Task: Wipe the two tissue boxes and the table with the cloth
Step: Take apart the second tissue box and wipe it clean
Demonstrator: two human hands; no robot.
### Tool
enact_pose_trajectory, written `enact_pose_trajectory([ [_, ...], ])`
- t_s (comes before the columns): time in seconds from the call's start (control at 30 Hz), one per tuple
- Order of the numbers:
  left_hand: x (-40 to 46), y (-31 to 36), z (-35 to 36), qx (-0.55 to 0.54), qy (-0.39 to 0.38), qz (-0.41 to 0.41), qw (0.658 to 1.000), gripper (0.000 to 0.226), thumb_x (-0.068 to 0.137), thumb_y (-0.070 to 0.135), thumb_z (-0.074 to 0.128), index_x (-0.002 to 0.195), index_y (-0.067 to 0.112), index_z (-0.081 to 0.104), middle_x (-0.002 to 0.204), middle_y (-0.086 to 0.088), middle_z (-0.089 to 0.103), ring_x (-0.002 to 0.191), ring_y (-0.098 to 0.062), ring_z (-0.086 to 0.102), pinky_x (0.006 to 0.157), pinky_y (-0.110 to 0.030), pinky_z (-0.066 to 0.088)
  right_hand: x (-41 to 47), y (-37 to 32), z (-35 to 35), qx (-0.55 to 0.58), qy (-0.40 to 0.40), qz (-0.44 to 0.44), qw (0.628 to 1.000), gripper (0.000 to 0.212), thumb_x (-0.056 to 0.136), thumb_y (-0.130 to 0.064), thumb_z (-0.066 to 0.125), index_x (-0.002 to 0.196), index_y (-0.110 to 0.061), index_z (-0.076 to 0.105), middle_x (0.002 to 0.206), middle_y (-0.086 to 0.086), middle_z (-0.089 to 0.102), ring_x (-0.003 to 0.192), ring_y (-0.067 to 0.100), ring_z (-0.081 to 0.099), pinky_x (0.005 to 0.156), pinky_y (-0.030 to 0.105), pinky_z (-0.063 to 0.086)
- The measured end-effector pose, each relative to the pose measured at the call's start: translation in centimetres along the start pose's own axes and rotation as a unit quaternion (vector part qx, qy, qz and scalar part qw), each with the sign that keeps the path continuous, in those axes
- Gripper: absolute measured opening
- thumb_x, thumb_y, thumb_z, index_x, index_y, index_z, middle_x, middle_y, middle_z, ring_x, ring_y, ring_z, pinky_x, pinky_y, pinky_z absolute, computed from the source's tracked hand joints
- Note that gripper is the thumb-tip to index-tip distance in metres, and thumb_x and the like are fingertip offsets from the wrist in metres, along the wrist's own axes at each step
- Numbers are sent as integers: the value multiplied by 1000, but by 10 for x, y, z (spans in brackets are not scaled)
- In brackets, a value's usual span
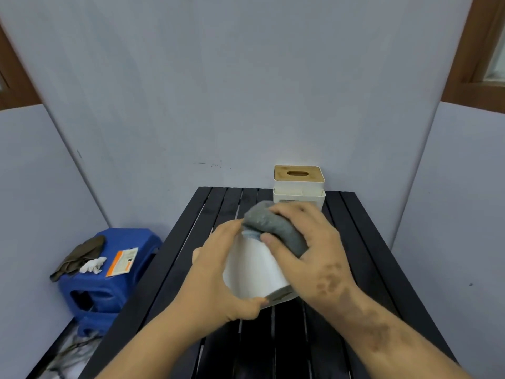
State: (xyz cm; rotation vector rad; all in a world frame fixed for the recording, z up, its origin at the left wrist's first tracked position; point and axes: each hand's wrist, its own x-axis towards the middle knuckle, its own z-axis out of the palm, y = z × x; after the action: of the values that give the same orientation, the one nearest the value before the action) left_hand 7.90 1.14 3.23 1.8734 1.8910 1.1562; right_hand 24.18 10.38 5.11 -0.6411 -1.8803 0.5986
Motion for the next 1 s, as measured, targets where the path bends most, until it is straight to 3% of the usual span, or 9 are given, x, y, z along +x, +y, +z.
enact_pose_trajectory([
  [0.07, -2, -1, 0, 1, -1, -1, 1000, 104, 50, 46, 85, 141, 50, 34, 145, 25, 41, 132, -13, 44, 105, -41, 43, 3, 10, 0, 6, 3, 18, 1000, 32, 84, -28, 77, 115, -31, 69, 110, -18, 63, 107, 3, 60, 96, 26, 49],
  [0.2, -4, 2, 3, 1, 3, -11, 1000, 109, 47, 54, 80, 144, 49, 31, 146, 31, 33, 135, -11, 38, 108, -41, 39, 9, 36, -18, 20, 69, 173, 982, 30, 85, -26, 77, 103, -47, 67, 107, -20, 62, 101, -9, 58, 96, 30, 53],
  [0.27, -5, 3, 5, 1, 9, -4, 1000, 109, 47, 52, 82, 144, 46, 32, 146, 29, 34, 136, -11, 37, 110, -45, 38, 6, 29, -16, 22, 76, 162, 984, 28, 84, -24, 78, 107, -39, 72, 107, -17, 63, 102, -6, 59, 96, 28, 52],
  [0.37, -4, 4, 5, 10, 18, 19, 1000, 104, 49, 48, 85, 140, 50, 35, 144, 28, 39, 135, -8, 40, 109, -45, 37, 1, -1, -3, 57, 34, 64, 996, 31, 81, -16, 81, 108, -29, 75, 105, -15, 65, 103, 1, 62, 92, 16, 50],
  [0.43, -4, 3, 6, 18, 18, 30, 999, 99, 52, 45, 87, 137, 51, 38, 143, 25, 44, 133, -10, 43, 107, -43, 38, 1, -9, 1, 26, 0, 6, 1000, 34, 79, -17, 83, 110, -28, 75, 105, -14, 66, 103, 5, 63, 92, 20, 49],
  [0.53, -5, 1, 7, 24, 20, 5, 1000, 107, 48, 56, 81, 143, 49, 34, 146, 30, 36, 136, -11, 38, 105, -26, 33, 10, 7, -11, 59, 29, 89, 994, 31, 78, -19, 84, 100, -38, 73, 105, -16, 68, 101, -1, 64, 94, 25, 52],
  [0.63, -8, 3, 10, 23, 17, 5, 1000, 112, 47, 59, 80, 146, 48, 28, 146, 38, 27, 138, -2, 29, 109, -30, 30, 12, 15, -20, 66, 66, 155, 983, 33, 79, -23, 83, 89, -50, 67, 103, -16, 67, 96, -5, 62, 93, 27, 54],
  [0.83, -8, 5, 16, 21, 23, 30, 999, 107, 47, 53, 83, 141, 55, 32, 147, 37, 30, 140, 3, 28, 110, -30, 27, 0, -16, 0, 63, 55, 51, 995, 34, 73, -12, 86, 99, -30, 74, 100, -13, 68, 101, 5, 64, 86, 10, 47],
  [1.0, -9, 2, 15, 13, 32, -6, 999, 112, 46, 61, 78, 146, 49, 30, 144, 40, 26, 136, -8, 32, 97, -14, 27, 12, 27, -18, 85, 88, 210, 970, 28, 78, -26, 85, 97, -40, 70, 99, -13, 70, 92, 4, 67, 84, 28, 58],
])
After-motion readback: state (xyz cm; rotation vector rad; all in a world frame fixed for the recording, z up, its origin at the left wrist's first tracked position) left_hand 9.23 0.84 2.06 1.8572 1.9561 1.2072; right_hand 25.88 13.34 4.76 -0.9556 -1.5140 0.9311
